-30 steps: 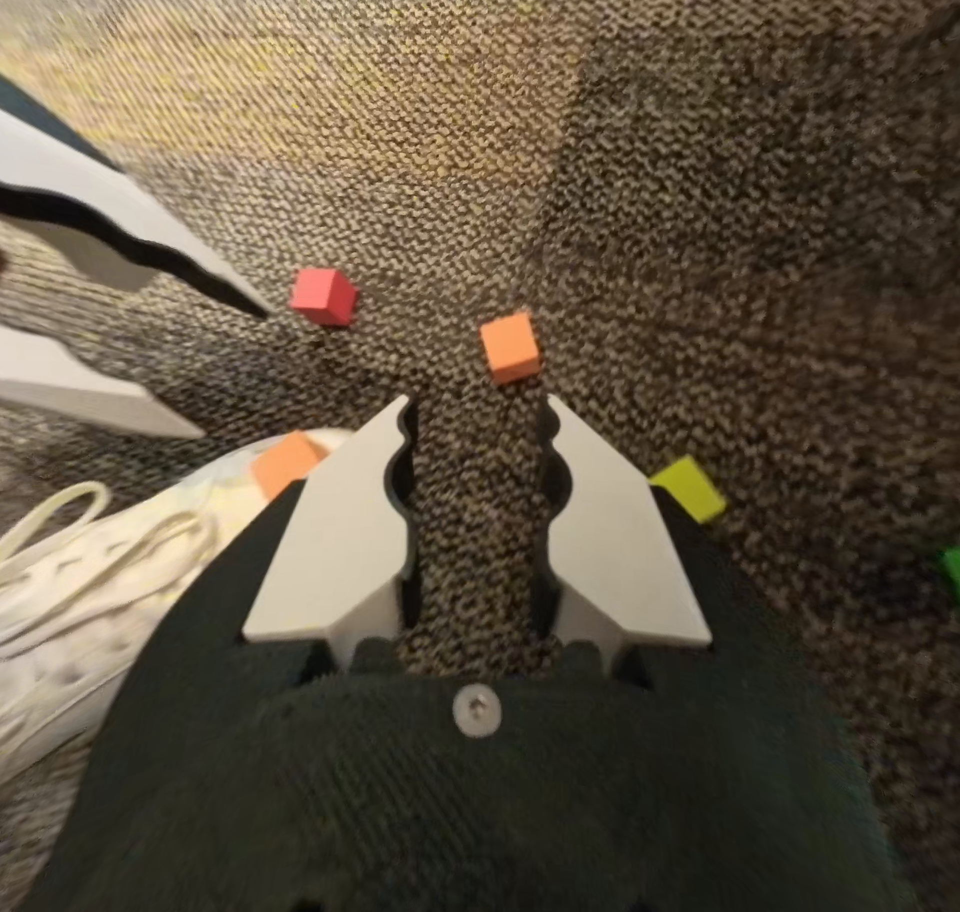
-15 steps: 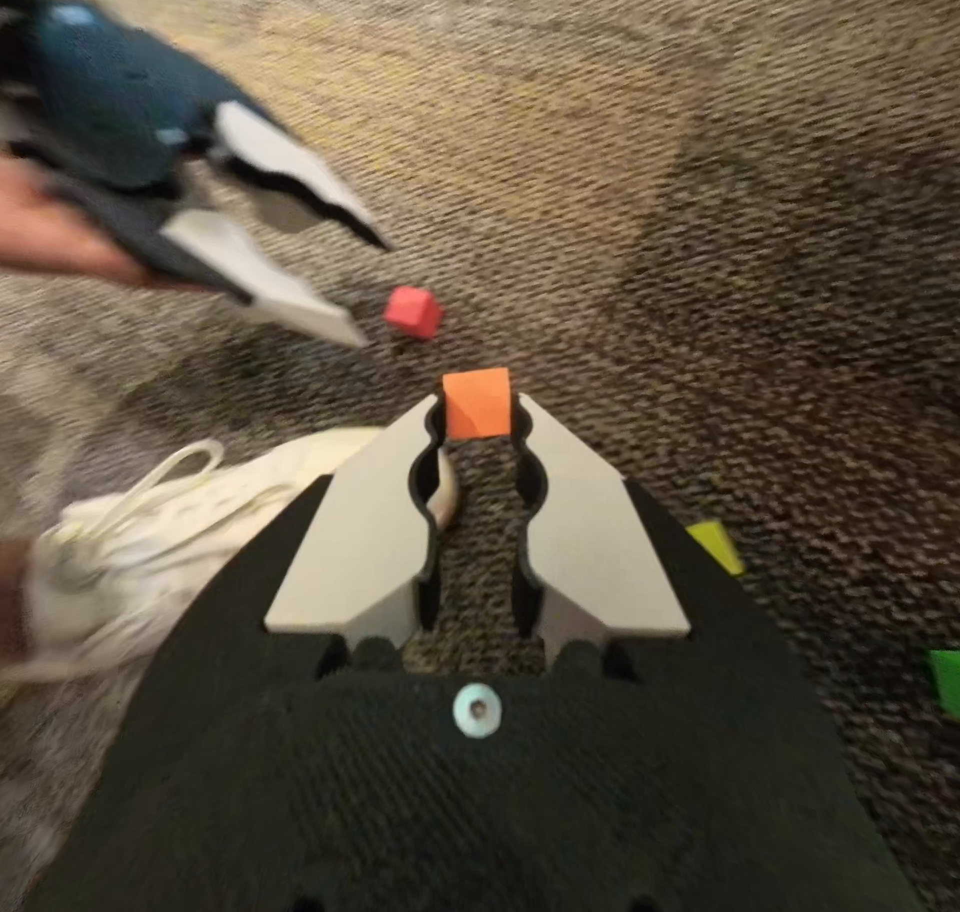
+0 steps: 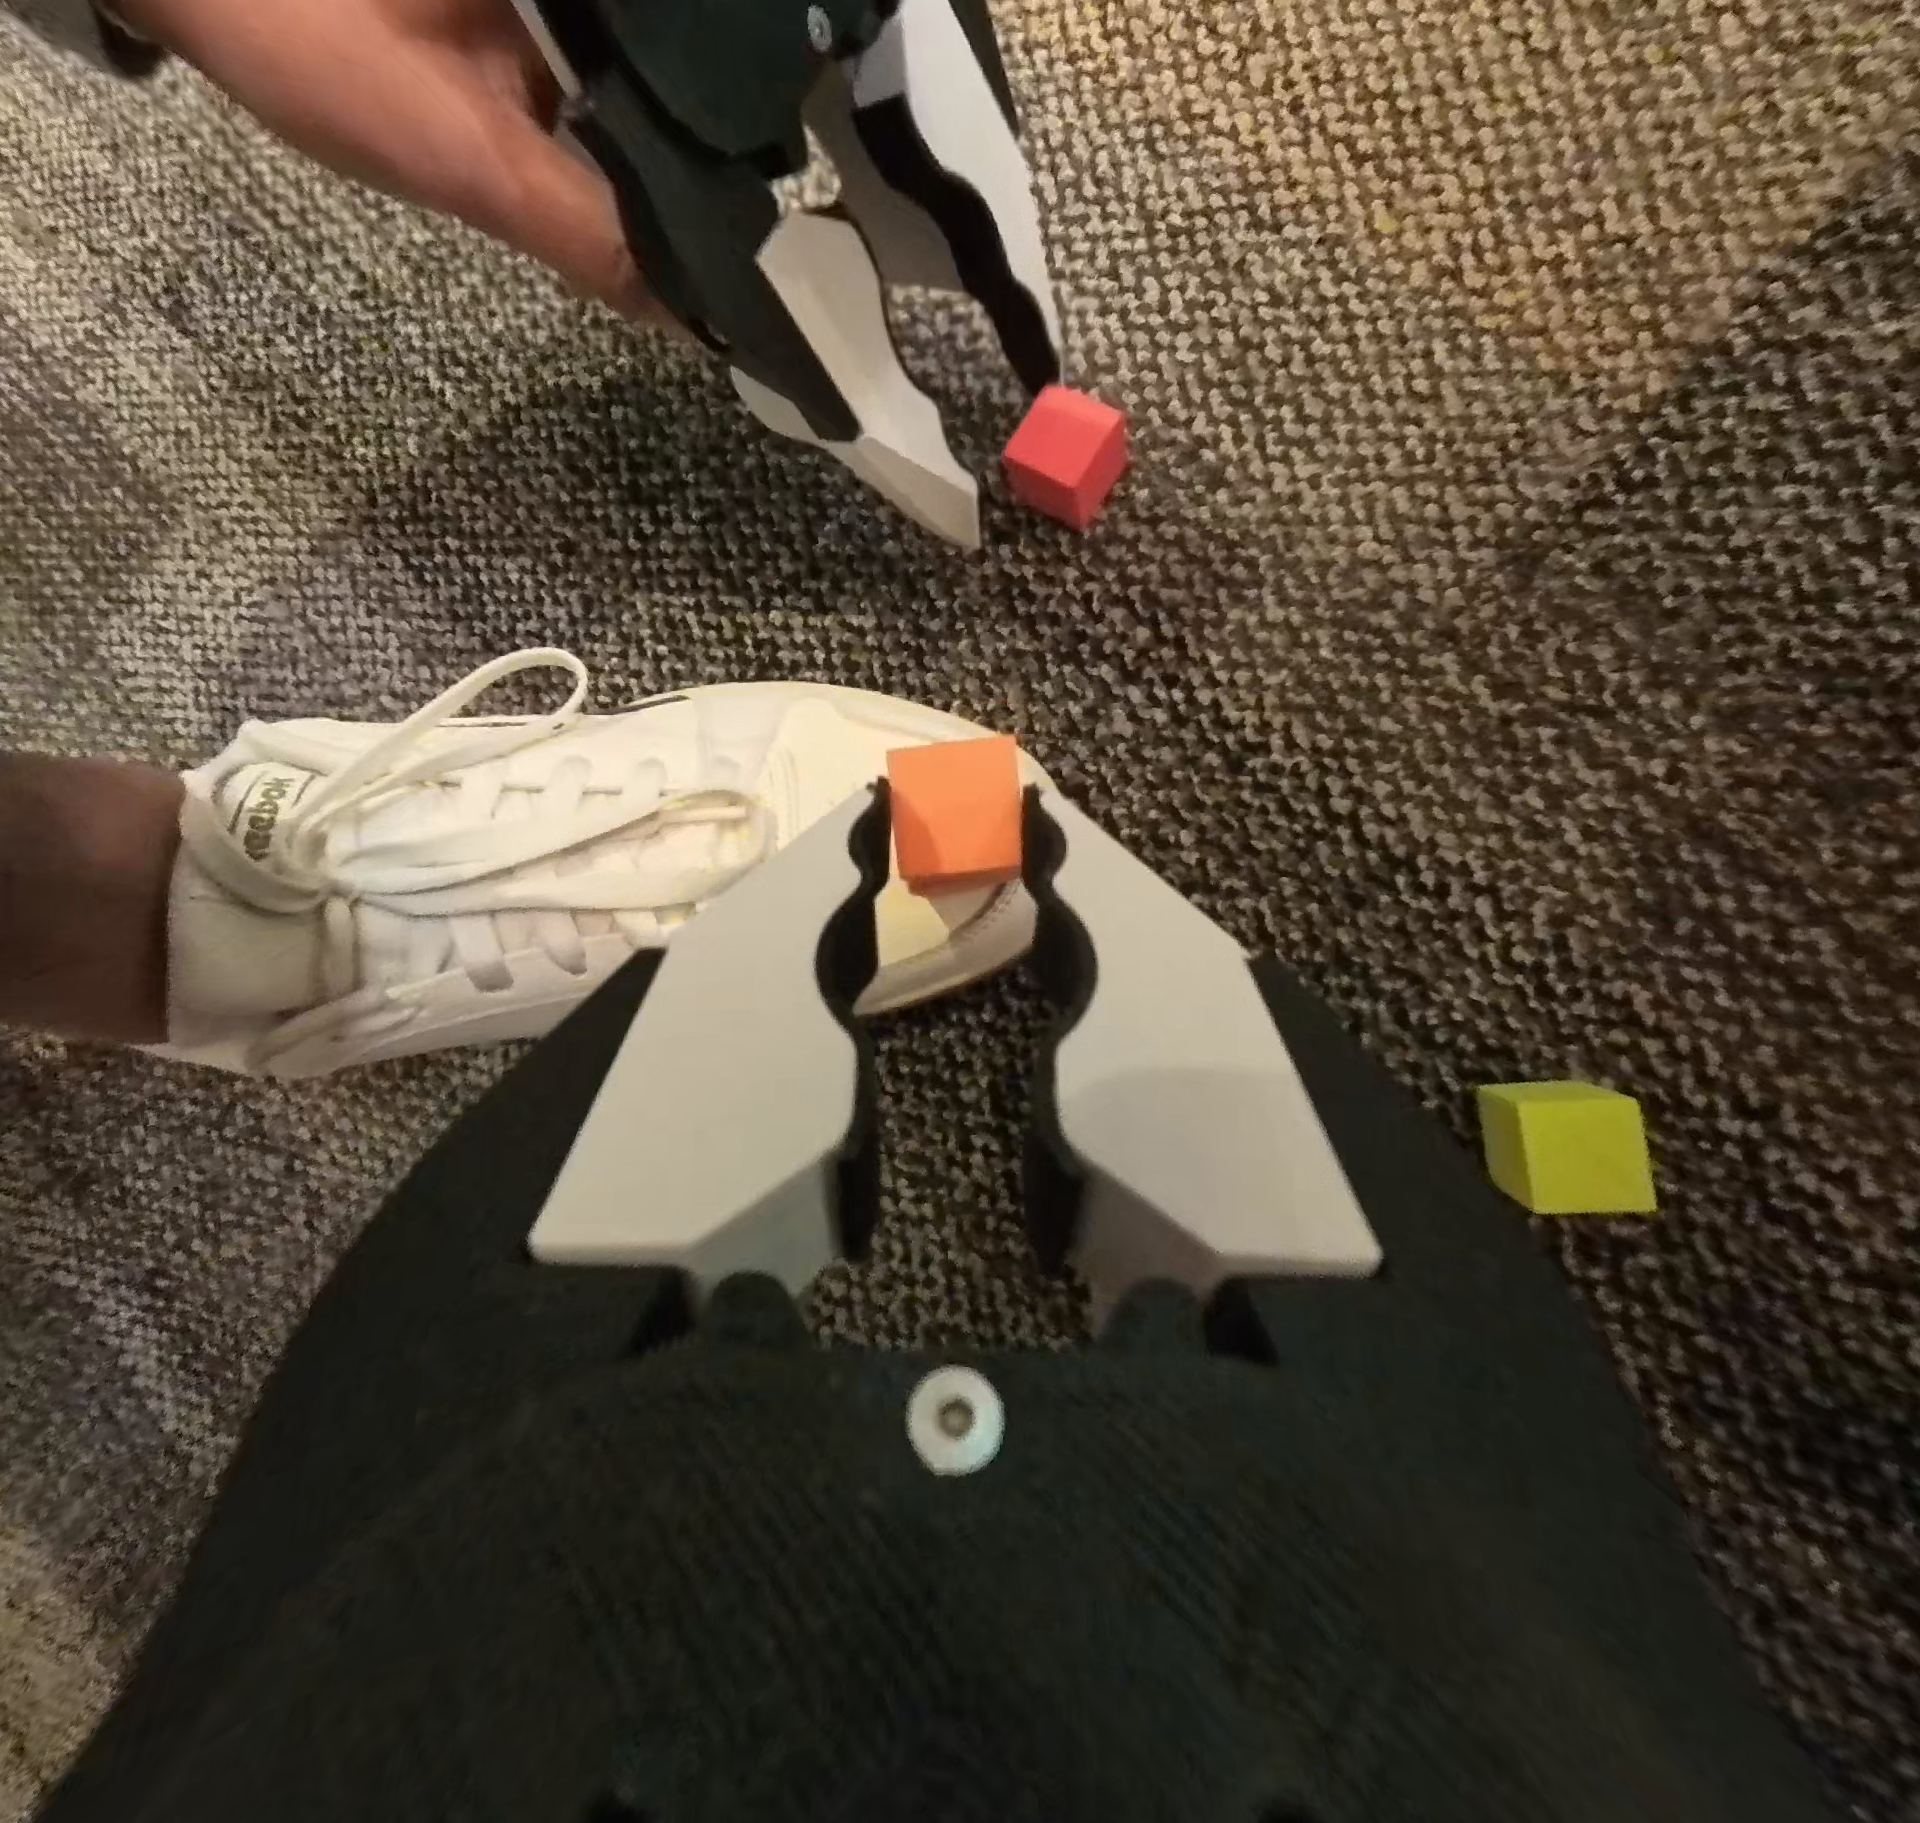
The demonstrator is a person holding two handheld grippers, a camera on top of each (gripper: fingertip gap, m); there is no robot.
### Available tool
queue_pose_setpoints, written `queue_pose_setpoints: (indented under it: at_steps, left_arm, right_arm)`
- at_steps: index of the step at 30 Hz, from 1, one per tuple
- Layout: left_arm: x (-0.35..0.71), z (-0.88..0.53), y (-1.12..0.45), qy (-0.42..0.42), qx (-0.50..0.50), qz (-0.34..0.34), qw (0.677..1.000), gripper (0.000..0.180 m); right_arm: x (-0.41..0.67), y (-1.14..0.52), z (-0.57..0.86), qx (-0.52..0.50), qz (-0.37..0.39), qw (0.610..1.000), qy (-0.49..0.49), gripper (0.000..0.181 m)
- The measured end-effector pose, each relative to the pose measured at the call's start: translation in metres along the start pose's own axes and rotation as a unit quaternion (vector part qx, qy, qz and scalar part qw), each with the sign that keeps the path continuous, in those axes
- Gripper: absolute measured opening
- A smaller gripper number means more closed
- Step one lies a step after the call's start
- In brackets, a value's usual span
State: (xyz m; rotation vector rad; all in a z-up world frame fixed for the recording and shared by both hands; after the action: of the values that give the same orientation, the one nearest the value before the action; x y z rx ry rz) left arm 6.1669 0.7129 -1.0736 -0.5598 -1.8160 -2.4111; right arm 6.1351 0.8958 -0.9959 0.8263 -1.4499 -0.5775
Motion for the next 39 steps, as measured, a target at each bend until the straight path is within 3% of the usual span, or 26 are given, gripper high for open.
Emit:
queue_pose_setpoints:
  at_steps: [5,11,15,21,27,39]
  left_arm:
    - [0.003,-0.005,-0.001,0.012,-0.001,-0.005,1.0,0.023]
    - [0.0,-0.005,0.002,0.017,-0.005,0.001,1.0,0.024]
    - [0.011,0.004,0.02,0.011,-0.019,0.04,0.999,0.023]
    - [0.04,0.044,0.061,-0.005,-0.11,0.089,0.99,0.023]
    - [0.05,0.088,0.072,-0.073,-0.15,0.037,0.985,0.024]
    - [0.043,0.098,0.06,-0.076,-0.148,-0.023,0.986,0.025]
  right_arm:
    - [0.0,0.001,0.0,0.002,-0.003,1.0,0.0,0.03]
    - [-0.003,0.0,0.001,0.01,-0.001,1.0,-0.004,0.043]
    - [-0.005,0.0,0.001,0.007,-0.001,1.0,-0.004,0.046]
    - [-0.017,0.017,0.007,-0.026,0.013,0.999,-0.019,0.047]
    - [-0.054,0.041,0.021,-0.076,0.004,0.995,-0.069,0.047]
    - [-0.07,0.05,0.022,-0.104,0.006,0.991,-0.089,0.044]
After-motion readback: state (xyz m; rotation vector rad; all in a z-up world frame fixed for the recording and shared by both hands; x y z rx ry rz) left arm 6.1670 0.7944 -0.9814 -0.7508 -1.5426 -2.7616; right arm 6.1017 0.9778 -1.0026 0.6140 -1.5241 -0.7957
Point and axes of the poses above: each gripper's, where its closed fingertips meet, y back along the fingers, x out of its top, z = x × y across the jaws, the point moved 9 cm from there along y, back along the fingers, and after that the axes turned 14 degrees about y, right-handed, at the moved point
